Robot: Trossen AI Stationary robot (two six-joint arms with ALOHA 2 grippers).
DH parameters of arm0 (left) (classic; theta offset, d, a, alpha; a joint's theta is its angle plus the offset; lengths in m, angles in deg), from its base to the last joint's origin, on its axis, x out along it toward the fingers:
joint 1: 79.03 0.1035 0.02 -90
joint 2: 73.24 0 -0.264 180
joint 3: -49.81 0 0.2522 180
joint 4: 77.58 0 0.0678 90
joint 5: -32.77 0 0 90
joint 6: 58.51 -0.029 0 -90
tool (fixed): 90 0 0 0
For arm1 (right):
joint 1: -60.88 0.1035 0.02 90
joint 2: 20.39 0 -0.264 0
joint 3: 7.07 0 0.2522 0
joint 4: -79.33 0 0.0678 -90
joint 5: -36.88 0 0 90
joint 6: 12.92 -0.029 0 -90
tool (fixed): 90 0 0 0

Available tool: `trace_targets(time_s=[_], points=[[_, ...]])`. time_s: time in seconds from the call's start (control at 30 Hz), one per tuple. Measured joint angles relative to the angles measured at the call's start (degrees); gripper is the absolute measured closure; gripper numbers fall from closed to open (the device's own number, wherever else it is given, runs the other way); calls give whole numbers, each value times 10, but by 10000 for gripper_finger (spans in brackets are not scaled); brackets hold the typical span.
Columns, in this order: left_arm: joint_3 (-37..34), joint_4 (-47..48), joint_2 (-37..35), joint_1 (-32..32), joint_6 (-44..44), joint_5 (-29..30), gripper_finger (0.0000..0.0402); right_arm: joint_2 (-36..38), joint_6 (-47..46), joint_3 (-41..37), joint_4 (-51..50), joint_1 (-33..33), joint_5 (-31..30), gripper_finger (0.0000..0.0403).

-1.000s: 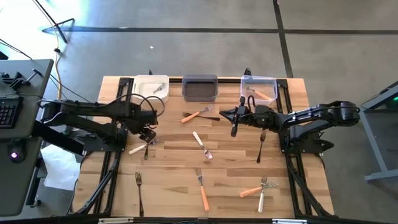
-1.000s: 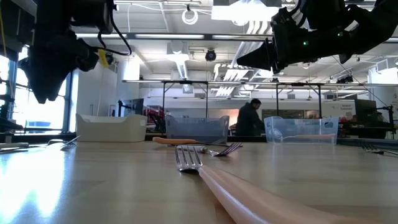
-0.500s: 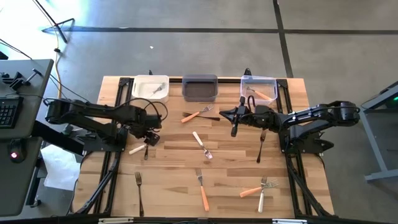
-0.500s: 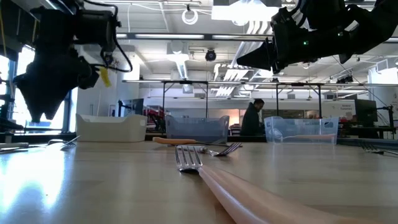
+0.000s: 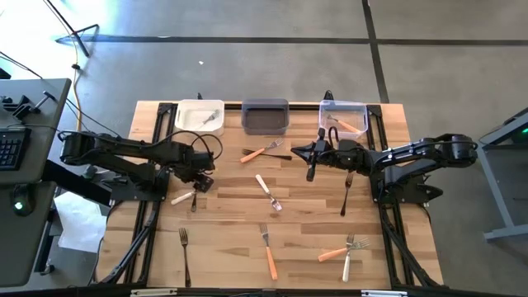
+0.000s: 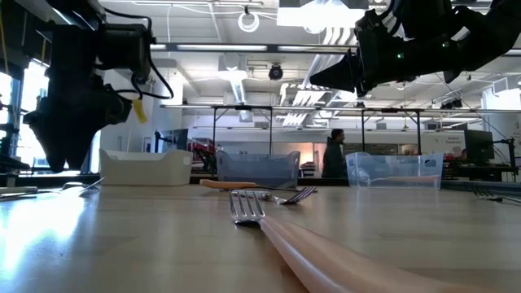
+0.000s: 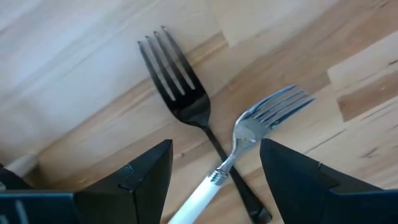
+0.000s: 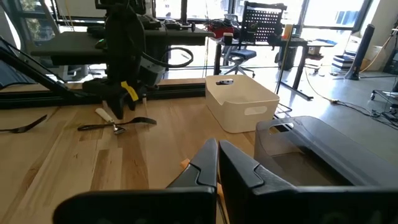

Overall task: Sort silverware by color (type)
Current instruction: Put the black fork into the black bin

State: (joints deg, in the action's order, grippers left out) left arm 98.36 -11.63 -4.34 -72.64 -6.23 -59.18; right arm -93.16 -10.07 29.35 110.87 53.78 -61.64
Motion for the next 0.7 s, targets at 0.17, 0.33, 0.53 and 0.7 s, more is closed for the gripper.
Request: trace_targets(time_s=[0.17,0.33,0.53,0.7], points=[[0,1,0,0,-5,8,189,0,0,0,0,0,0,403],[0,1,0,0,-9,12,206,0,1,0,0,0,0,403],[0,1,8,0,-7,10,203,0,1,0,0,0,0,403],[0,0,25,0,-13,1,184,0,1,0,0,0,0,403]])
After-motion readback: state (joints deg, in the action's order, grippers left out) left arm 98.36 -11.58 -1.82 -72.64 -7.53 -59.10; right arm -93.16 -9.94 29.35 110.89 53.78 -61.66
